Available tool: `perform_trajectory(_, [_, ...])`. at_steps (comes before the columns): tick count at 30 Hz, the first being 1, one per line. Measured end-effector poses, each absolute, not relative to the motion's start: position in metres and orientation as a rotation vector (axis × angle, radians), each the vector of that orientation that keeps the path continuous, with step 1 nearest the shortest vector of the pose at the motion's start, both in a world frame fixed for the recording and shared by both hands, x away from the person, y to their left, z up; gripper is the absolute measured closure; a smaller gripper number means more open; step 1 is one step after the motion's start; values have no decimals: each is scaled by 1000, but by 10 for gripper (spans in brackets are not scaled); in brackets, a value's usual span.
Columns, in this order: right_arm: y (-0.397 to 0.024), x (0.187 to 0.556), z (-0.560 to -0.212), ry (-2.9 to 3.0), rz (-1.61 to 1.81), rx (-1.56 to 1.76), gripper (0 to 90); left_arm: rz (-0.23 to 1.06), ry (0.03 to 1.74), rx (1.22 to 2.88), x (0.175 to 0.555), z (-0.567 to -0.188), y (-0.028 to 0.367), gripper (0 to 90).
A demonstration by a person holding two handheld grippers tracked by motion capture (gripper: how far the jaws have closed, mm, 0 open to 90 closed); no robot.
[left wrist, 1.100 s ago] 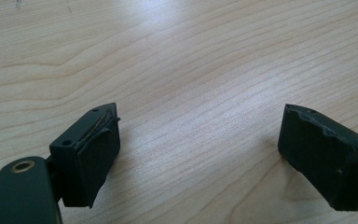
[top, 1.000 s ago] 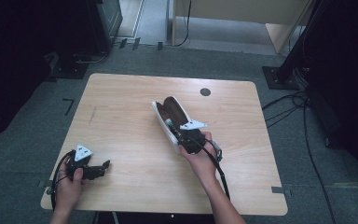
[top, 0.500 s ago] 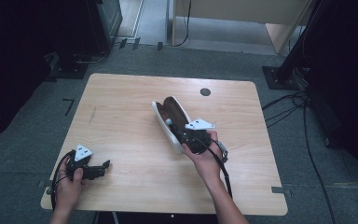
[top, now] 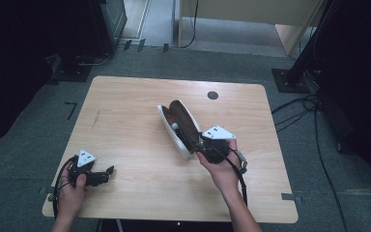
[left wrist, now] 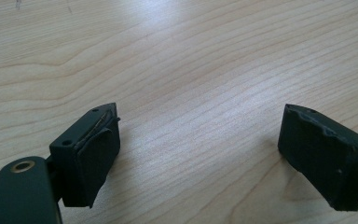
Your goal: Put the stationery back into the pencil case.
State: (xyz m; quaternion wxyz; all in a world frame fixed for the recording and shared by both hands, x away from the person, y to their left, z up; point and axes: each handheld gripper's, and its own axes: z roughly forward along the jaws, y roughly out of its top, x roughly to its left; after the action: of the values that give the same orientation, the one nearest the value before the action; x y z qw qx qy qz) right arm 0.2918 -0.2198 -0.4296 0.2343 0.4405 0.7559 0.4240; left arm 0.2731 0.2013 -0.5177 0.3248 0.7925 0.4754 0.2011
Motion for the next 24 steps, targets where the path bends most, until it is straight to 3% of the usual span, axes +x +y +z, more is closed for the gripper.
perform_trajectory(18, [-264,269,-442,2088,1107,1266,382,528,1247,2078,273,-518,201,130])
perform_trajectory(22, [-270,263,-448,2136,1106,1289,259,528,1247,2078,273,-518,201,130])
perform_trajectory(24, [-272,261,-451,2140,1083,1293,150,527,1246,2078,273,-518,201,130])
